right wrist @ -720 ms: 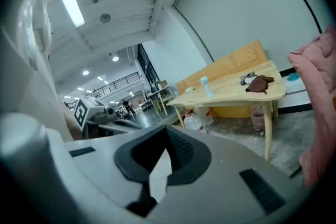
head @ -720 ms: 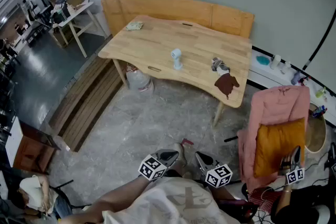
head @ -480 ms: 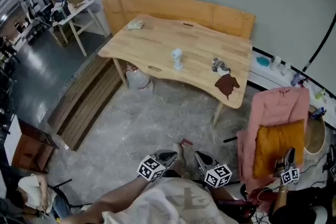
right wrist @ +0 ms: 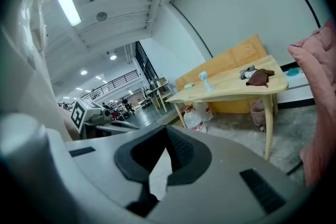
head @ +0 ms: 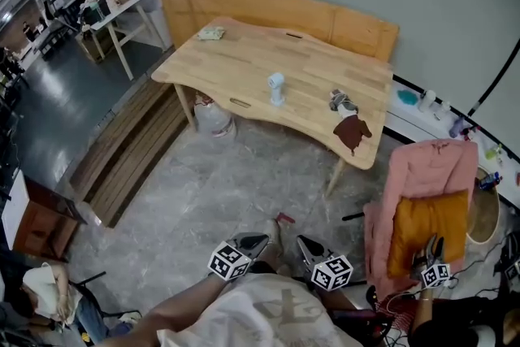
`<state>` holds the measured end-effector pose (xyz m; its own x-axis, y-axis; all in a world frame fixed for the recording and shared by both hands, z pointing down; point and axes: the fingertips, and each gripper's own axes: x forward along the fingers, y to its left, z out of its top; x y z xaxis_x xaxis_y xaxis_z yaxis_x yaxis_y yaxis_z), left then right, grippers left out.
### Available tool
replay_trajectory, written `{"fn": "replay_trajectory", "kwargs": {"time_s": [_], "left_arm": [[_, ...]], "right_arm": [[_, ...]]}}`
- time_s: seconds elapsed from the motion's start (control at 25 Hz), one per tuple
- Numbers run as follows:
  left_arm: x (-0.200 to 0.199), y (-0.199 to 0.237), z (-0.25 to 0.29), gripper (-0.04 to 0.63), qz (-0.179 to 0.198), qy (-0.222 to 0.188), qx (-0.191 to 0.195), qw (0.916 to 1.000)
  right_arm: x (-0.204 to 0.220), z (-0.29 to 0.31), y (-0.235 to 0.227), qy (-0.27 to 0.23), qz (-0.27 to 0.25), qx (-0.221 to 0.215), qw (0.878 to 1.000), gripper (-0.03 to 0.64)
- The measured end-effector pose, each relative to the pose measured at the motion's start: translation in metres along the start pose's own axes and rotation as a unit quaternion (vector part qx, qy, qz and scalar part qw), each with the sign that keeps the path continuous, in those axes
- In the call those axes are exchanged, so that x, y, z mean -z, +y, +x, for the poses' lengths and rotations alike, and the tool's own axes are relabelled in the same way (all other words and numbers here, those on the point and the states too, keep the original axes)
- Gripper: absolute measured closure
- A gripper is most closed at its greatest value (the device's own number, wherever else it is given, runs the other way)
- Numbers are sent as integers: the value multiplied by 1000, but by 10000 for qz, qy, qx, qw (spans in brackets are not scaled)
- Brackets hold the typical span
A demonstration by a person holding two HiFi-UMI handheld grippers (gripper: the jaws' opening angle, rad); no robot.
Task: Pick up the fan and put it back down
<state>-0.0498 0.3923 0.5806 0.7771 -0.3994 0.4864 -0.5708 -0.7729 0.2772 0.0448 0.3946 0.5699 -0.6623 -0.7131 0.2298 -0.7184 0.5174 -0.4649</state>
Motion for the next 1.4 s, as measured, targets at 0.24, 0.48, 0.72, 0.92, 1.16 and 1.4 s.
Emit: {"fn": "replay_trajectory", "kwargs": {"time_s": [0.24,0.48,0.72,0.92,1.16,1.4], "left_arm": [[-9,6,13,584,-41,-20,57,10000],[-22,9,29,584,-2,-14,119,9999],[-36,34,41,584,-122,-46,-5,9999],[-63,50,56,584,-34,-118,49,9999],[-81,76,74,584,-91,-143,81,9998],[-105,103,91,584,-120,-197,151,9996]], "right_arm": [[-5,5,-7,78,-19,45,10000,603],[-12,13,-24,162,31,62,9998,603],[-31,27,-43,150,3,67,9999,603],[-50,42,-60,134,-1,114,9998,603],[-68,60,-82,195,-45,203,9996,603],[-95,78,-103,179,-82,349,9992,603]]}}
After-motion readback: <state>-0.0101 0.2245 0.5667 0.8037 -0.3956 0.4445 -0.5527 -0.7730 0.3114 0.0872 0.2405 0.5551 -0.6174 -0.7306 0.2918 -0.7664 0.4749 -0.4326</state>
